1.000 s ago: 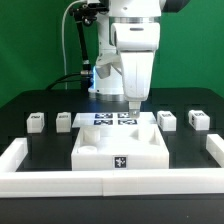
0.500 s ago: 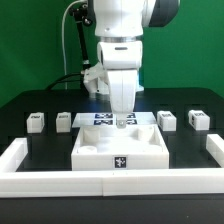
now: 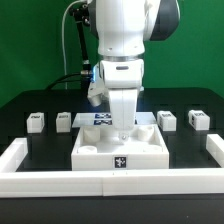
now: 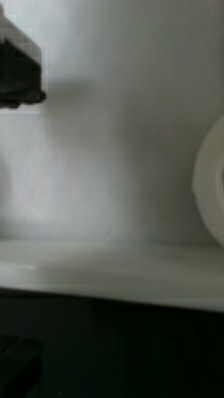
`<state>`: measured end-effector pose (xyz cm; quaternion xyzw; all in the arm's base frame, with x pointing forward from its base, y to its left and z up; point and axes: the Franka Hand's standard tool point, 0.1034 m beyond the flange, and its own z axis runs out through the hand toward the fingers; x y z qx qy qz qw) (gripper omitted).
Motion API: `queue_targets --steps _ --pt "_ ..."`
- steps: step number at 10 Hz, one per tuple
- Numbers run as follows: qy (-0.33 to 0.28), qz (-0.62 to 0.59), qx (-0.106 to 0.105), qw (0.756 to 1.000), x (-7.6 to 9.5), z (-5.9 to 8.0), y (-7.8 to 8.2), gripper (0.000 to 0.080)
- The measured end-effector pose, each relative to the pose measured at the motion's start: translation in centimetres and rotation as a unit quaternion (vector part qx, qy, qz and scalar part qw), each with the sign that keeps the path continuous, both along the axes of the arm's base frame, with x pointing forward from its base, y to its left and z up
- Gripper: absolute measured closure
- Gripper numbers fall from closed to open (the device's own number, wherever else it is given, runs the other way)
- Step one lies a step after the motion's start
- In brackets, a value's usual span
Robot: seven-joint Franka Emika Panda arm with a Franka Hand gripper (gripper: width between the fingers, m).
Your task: Assemble square table
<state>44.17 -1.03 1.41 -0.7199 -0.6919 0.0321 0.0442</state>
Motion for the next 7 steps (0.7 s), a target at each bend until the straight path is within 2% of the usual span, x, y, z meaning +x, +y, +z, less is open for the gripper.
queue_targets --steps 3,5,6,7 --pt "0.003 -0.001 0.000 1.000 -0.22 -0.30 -0.02 0.0162" --pt "0.004 -0.002 0.000 1.000 -0.25 -0.35 -0.05 0.0519" --pt "0.004 -0.002 0.000 1.000 -0.27 -0.36 -0.05 0.0653" --pt "0.003 -0.002 0.000 1.000 -0.20 -0.32 -0.09 0.0653"
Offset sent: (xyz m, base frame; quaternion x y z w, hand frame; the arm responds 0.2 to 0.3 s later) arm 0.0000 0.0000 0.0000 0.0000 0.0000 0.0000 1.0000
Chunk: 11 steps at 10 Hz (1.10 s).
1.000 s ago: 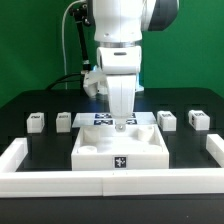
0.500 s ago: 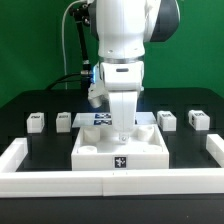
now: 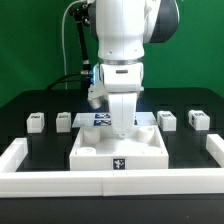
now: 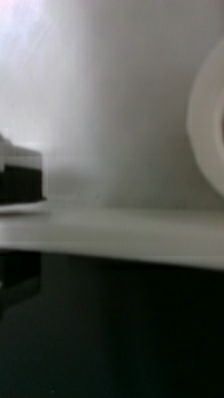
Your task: Assemble square table
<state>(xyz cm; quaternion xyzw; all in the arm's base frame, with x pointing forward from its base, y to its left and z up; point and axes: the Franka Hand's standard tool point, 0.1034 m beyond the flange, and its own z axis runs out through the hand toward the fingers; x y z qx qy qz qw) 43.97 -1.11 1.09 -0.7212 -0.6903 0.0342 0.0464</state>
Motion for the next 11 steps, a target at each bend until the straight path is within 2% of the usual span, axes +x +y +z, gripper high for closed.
queue_targets --steps 1,7,11 --pt "-0.003 0.000 0.000 1.000 0.2 0.1 0.0 0.0734" --pt "-0.009 -0.002 0.000 1.000 0.4 0.1 0.2 0.0734" --pt "-0.018 0.004 0.008 1.000 2.0 0.2 5.0 0.0734"
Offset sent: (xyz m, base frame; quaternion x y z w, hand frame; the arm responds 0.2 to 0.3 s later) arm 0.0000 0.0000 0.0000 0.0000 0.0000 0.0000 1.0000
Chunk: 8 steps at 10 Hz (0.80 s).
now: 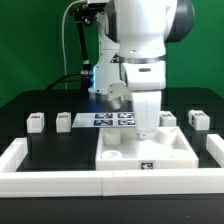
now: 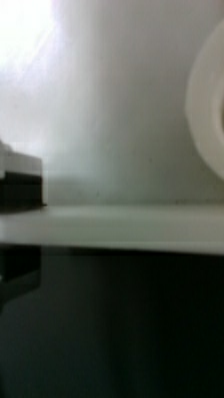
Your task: Assemble square table
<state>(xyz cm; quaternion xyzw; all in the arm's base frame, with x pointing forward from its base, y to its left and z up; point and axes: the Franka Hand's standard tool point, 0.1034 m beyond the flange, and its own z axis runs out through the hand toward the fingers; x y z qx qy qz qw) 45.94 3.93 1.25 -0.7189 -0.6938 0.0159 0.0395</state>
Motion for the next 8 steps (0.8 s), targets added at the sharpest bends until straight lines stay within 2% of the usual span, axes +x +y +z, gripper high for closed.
queue_targets --steps 2,6,8 --pt "-0.004 0.003 0.002 1.000 0.5 0.1 1.1 0.0735" --pt "-0.003 0.013 0.003 1.000 0.5 -0.1 0.9 0.0735" --pt "-0.012 0.048 0.009 0.999 1.6 -0.2 1.5 0.0735"
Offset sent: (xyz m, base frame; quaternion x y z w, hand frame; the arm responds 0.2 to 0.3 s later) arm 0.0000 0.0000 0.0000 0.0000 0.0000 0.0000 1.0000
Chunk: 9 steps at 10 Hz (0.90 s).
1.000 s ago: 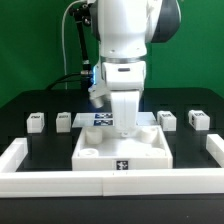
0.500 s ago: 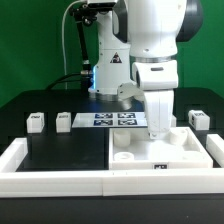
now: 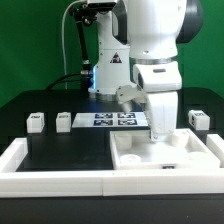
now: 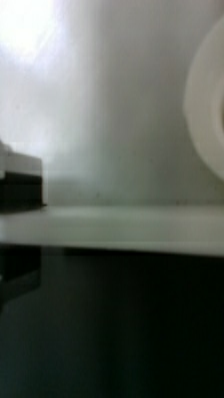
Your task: Assemble square table
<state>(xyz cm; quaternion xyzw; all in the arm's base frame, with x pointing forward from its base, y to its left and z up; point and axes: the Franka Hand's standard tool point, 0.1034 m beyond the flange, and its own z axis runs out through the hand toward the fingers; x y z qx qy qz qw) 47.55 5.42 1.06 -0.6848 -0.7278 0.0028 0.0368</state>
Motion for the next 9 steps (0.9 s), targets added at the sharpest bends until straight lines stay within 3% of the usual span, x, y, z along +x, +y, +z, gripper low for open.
queue_targets --steps 3,7,8,9 --pt "-0.004 -0.014 0.003 1.000 0.9 0.0 1.5 0.0735" --pt "-0.005 -0.031 0.004 1.000 1.2 0.0 1.6 0.0736" --pt "-0.005 -0.031 0.003 1.000 1.1 0.0 1.6 0.0624" --pt "-0.005 -0.031 0.003 0.999 1.1 0.0 1.5 0.0624"
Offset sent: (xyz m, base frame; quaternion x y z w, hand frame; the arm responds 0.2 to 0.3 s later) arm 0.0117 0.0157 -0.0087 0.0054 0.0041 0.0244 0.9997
